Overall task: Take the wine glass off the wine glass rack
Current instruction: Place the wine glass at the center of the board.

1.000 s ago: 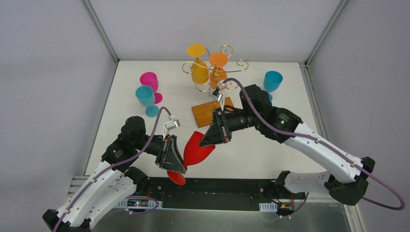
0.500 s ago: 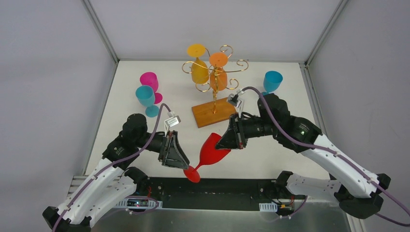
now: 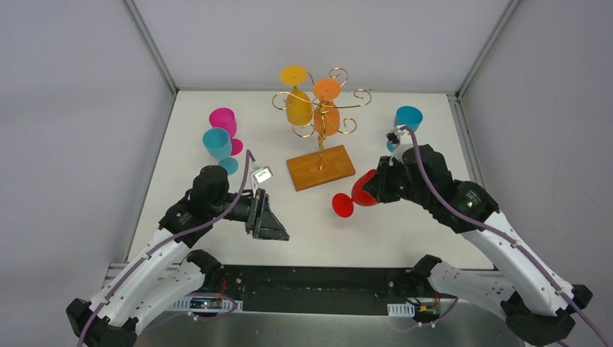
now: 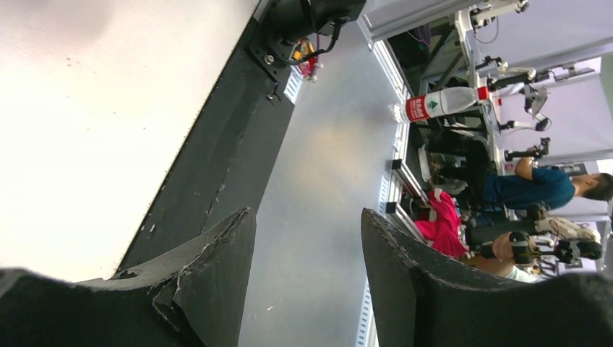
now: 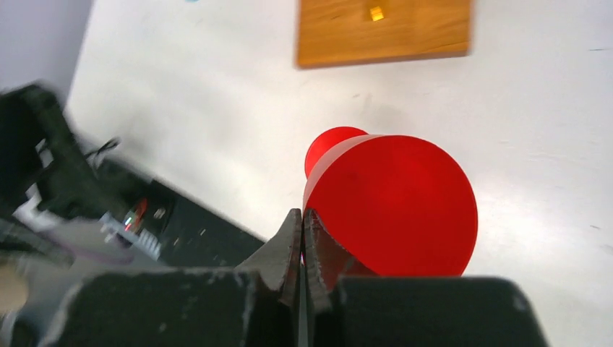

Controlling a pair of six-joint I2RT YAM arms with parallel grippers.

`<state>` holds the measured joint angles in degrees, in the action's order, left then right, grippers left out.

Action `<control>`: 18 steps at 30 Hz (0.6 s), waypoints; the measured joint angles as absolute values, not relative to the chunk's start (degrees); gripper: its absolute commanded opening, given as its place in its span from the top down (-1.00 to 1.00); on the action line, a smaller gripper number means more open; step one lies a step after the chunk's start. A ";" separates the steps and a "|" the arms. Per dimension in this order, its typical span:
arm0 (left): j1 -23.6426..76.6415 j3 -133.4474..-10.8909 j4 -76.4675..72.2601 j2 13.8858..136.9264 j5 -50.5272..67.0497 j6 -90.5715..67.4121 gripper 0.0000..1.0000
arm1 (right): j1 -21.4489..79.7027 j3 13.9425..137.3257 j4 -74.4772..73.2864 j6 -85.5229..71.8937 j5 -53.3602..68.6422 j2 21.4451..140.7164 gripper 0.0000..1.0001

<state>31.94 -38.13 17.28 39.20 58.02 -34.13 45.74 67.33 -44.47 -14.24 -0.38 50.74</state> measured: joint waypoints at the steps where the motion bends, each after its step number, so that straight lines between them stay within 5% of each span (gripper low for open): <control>1: 31.92 -38.13 17.65 39.18 57.39 -33.65 -0.13 | 44.40 67.35 -44.60 -14.00 -2.76 51.24 1.00; 18: 31.92 -38.13 24.18 32.71 47.75 -30.24 -0.17 | 24.36 75.90 -43.33 -10.98 -18.81 71.09 1.00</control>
<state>31.92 -38.13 24.18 32.71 47.75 -30.24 24.36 75.90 -43.33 -10.98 -18.81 71.09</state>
